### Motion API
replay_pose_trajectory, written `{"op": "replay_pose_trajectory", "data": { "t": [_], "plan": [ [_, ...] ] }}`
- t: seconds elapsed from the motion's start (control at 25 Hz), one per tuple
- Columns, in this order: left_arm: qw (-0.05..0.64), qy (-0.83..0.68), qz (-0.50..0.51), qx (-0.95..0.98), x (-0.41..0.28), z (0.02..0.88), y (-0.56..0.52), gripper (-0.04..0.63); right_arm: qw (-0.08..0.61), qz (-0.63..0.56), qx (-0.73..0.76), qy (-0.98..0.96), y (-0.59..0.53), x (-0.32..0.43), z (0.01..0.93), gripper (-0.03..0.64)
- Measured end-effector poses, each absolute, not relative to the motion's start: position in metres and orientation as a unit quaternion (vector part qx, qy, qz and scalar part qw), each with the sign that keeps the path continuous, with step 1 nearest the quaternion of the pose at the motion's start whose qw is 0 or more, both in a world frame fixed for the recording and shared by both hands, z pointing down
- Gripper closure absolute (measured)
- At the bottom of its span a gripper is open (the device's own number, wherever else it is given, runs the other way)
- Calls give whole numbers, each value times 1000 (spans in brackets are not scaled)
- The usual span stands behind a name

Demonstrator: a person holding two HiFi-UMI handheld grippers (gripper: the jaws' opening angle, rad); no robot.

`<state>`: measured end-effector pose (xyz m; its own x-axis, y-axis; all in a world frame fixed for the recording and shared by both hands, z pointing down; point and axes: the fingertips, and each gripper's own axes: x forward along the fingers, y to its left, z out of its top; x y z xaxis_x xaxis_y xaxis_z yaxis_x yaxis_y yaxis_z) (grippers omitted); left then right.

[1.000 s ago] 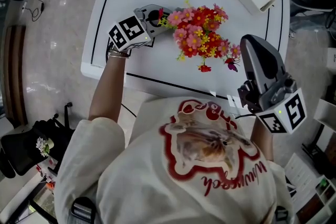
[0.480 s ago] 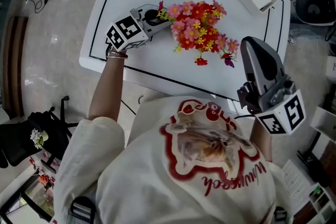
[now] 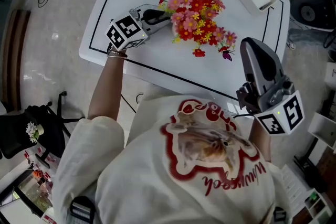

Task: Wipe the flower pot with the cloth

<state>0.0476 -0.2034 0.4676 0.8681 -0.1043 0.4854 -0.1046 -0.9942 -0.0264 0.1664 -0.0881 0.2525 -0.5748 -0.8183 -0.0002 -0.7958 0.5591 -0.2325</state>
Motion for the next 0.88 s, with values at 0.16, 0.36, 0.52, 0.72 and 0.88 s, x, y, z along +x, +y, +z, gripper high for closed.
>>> {"op": "replay_pose_trajectory", "data": {
  "t": [0.16, 0.36, 0.52, 0.72, 0.88],
  "plan": [
    [-21, -71, 261, 962, 48, 468, -202, 541, 54, -105, -453, 883, -76, 168, 254, 618],
    [-22, -88, 267, 959, 47, 469, -200, 541, 53, -105, -448, 886, -62, 172, 254, 618],
    [-17, -115, 265, 957, 44, 467, -196, 541, 53, -114, -445, 887, -61, 173, 257, 618],
    [-7, -131, 262, 956, 41, 466, -189, 542, 59, -116, -436, 890, -66, 168, 253, 618],
    [-5, -147, 263, 954, 38, 466, -184, 541, 65, -125, -434, 890, -69, 166, 257, 618]
  ]
}}
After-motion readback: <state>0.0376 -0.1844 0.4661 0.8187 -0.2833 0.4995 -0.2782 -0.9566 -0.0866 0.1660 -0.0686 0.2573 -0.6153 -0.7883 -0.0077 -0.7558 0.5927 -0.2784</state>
